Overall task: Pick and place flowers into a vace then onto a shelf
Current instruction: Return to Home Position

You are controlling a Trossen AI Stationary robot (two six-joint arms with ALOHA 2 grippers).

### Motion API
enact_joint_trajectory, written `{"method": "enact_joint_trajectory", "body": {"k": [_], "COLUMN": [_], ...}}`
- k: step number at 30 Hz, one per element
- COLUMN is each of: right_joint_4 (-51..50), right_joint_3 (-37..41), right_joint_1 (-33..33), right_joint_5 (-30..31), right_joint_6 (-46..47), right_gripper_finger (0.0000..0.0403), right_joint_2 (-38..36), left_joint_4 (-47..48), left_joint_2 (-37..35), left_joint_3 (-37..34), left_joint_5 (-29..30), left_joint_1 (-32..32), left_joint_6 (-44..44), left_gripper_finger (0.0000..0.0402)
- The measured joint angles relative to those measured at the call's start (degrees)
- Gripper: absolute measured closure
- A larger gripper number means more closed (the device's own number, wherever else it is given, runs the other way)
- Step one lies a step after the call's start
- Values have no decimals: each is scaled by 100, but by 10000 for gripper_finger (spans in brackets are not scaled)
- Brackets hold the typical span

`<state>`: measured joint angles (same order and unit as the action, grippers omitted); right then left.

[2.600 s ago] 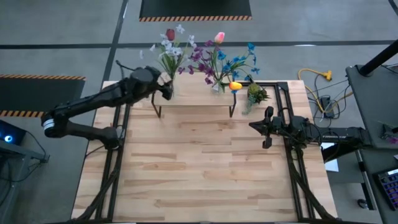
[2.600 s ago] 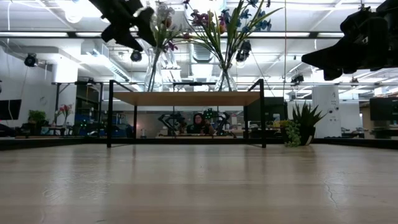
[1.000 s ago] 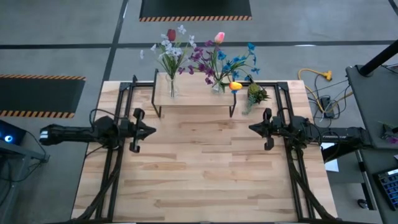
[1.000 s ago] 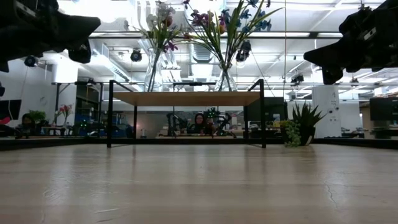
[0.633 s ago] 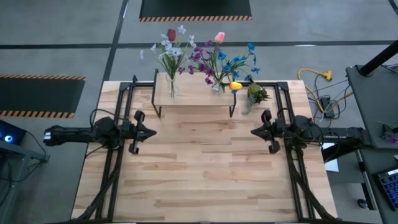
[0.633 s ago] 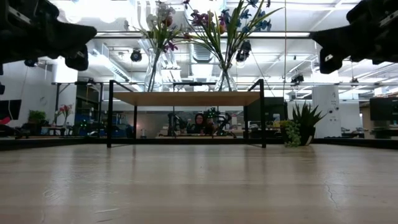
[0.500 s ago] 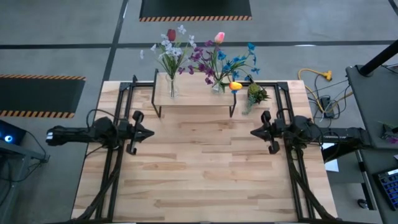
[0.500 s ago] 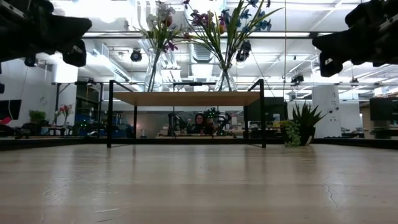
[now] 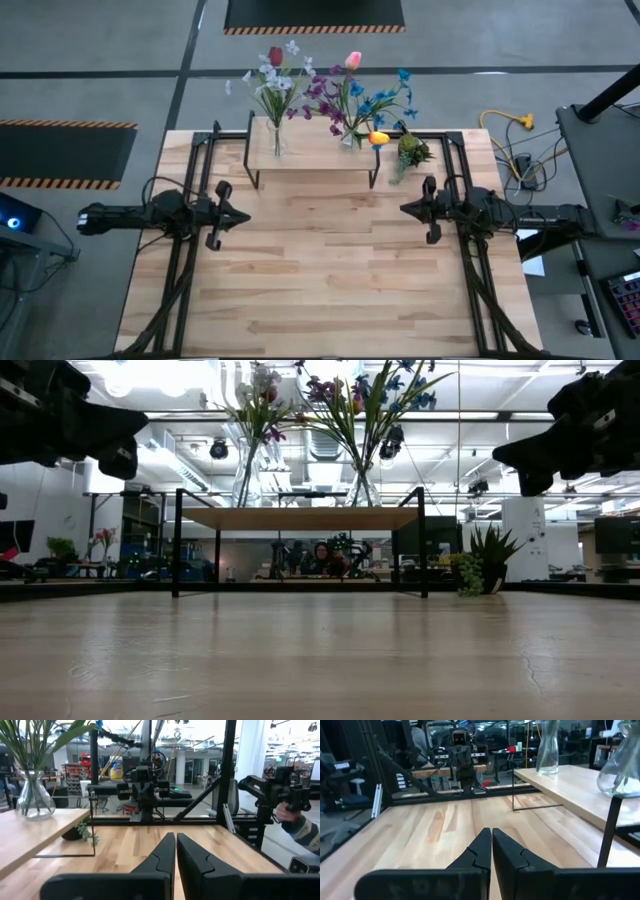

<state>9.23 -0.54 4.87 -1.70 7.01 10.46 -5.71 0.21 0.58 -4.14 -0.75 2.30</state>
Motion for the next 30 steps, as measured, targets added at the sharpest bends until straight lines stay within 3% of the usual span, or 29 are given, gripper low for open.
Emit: {"method": "enact_joint_trajectory", "body": {"k": [30], "right_joint_4": [256], "right_joint_3": [0], "right_joint_1": [-23], "right_joint_5": [-17], "right_joint_6": [-445], "right_gripper_finger": [394], "right_joint_2": [63], "left_joint_4": [213], "left_joint_2": [179], "left_joint_3": [2], "left_joint_5": [-28], "left_joint_1": [2], "left_joint_6": [141], "left_gripper_finger": [402]}}
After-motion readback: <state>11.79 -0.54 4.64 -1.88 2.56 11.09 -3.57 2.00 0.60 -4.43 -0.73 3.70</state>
